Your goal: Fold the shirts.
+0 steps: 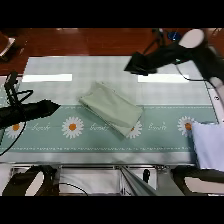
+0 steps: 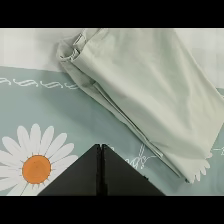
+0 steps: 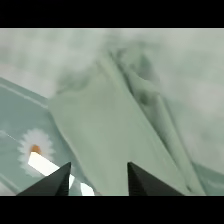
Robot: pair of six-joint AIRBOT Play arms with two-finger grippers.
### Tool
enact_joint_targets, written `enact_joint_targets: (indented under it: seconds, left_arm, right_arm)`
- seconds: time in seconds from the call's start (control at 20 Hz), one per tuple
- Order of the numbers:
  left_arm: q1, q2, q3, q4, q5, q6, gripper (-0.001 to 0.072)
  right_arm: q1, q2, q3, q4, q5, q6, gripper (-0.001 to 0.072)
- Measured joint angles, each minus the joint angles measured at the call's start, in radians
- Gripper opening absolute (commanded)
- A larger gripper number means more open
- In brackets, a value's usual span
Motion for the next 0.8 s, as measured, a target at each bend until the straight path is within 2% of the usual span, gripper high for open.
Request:
enact_joint_targets:
  seconds: [0.1, 0.2, 0.3, 0.4, 0.55, 0.8]
  left_arm:
    - [0.0, 0.0, -0.001, -0.001, 0.0, 0.0, 0.002]
    - [0.0, 0.0, -0.001, -0.002, 0.0, 0.0, 0.002]
    - [0.0, 0.0, -0.001, -0.002, 0.0, 0.0, 0.002]
    - [0.0, 0.0, -0.001, -0.002, 0.0, 0.0, 0.002]
    - [0.0, 0.0, -0.001, -0.002, -0.001, 0.0, 0.002]
    - [0.0, -0.002, -0.001, -0.002, 0.0, 0.0, 0.002]
  right_arm:
    - [-0.016, 0.213, -0.22, -0.201, -0.034, 0.099, 0.0409]
    - [-0.024, 0.425, -0.489, -0.304, -0.119, 0.234, 0.0408]
    - [-0.028, 0.585, -0.752, -0.282, -0.237, 0.344, 0.0408]
    - [-0.03, 0.665, -0.961, -0.157, -0.361, 0.386, 0.0408]
    - [-0.031, 0.653, -1.13, 0.069, -0.507, 0.329, 0.0408]
    - [-0.031, 0.426, -1.146, 0.417, -0.568, 0.054, 0.0408]
